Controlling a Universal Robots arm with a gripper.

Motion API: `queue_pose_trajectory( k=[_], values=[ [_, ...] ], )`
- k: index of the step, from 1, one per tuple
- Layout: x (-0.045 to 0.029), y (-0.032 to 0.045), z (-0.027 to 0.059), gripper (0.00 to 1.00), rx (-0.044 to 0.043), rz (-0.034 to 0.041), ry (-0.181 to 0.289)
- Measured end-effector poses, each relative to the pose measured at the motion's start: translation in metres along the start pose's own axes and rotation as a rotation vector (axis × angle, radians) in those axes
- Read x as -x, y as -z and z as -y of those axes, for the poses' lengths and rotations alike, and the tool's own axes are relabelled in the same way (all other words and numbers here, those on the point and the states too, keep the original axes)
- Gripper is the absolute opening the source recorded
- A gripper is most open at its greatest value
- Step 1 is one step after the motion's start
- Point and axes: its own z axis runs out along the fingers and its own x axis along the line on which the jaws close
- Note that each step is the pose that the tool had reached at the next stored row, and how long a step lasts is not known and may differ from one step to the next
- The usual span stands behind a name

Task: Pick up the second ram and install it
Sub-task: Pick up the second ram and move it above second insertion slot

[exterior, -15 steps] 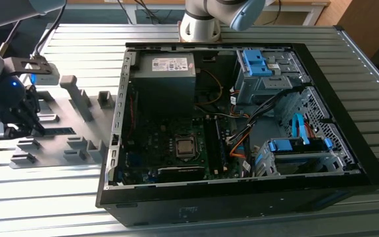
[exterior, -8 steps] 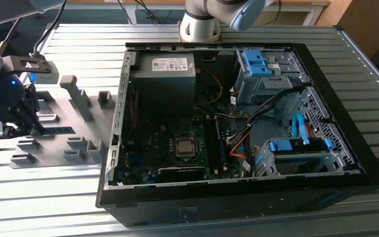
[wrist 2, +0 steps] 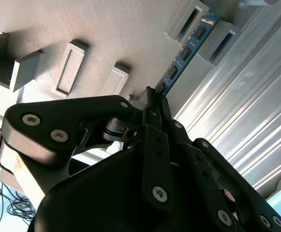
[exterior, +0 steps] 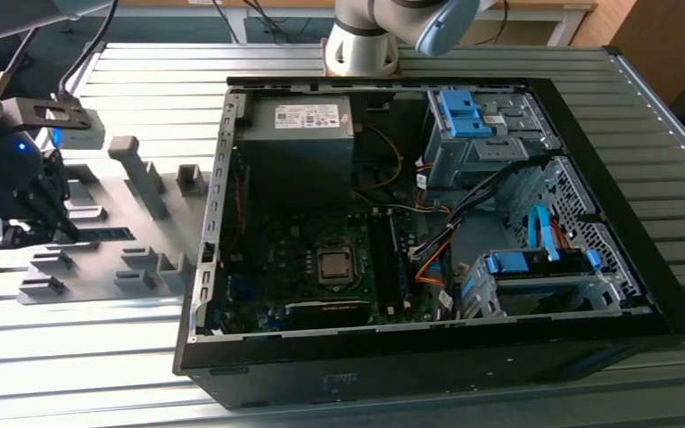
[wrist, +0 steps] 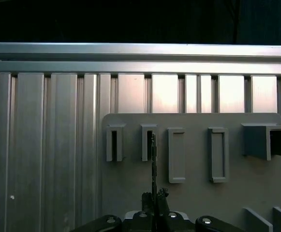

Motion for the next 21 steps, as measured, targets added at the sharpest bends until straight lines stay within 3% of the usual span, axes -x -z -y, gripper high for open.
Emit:
queue_pose_trajectory(
  k=[21],
  values=[
    [0.0002,0.0074,-0.0001,0.14,0.0000,0.0000,0.000]
  ],
)
